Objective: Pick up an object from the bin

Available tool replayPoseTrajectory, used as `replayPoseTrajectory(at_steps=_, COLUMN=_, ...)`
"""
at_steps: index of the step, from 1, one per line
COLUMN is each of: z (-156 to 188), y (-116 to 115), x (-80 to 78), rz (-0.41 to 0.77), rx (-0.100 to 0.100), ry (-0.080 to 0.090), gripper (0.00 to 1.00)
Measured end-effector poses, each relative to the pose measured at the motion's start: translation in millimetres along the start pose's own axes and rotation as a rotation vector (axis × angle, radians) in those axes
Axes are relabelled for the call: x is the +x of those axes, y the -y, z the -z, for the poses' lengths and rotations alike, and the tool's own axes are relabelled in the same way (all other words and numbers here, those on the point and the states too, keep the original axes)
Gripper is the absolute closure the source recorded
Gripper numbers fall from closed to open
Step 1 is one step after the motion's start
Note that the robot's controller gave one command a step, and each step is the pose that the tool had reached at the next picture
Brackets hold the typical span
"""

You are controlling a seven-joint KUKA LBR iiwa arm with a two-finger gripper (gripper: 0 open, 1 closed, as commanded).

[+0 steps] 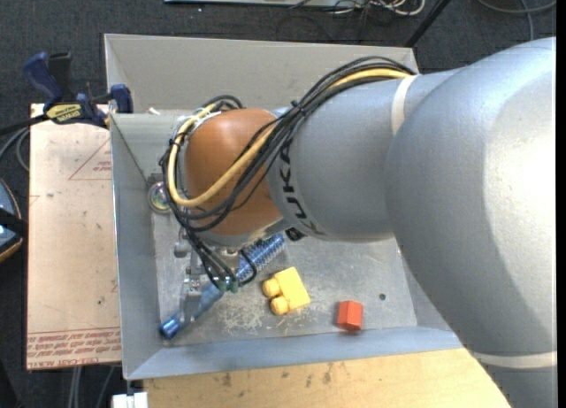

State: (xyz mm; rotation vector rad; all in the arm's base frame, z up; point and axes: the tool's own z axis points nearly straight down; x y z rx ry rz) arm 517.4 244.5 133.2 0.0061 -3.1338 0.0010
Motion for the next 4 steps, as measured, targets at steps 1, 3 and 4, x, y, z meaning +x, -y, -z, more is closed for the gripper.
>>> replayPoseTrajectory(at_steps=1, z=-54, y=58, x=-55.6, rz=0.484, rx=-0.001, ry=0.014, gripper=0.00)
replayPoseTrajectory(at_steps=3, z=58, y=57, x=-50.1, rz=0.484, rx=0.000, ry=0.017, gripper=1.00)
replayPoseTrajectory(at_steps=4, z=160, y=53, x=-54.3, rz=0.466, rx=0.000, ry=0.019, gripper=1.00)
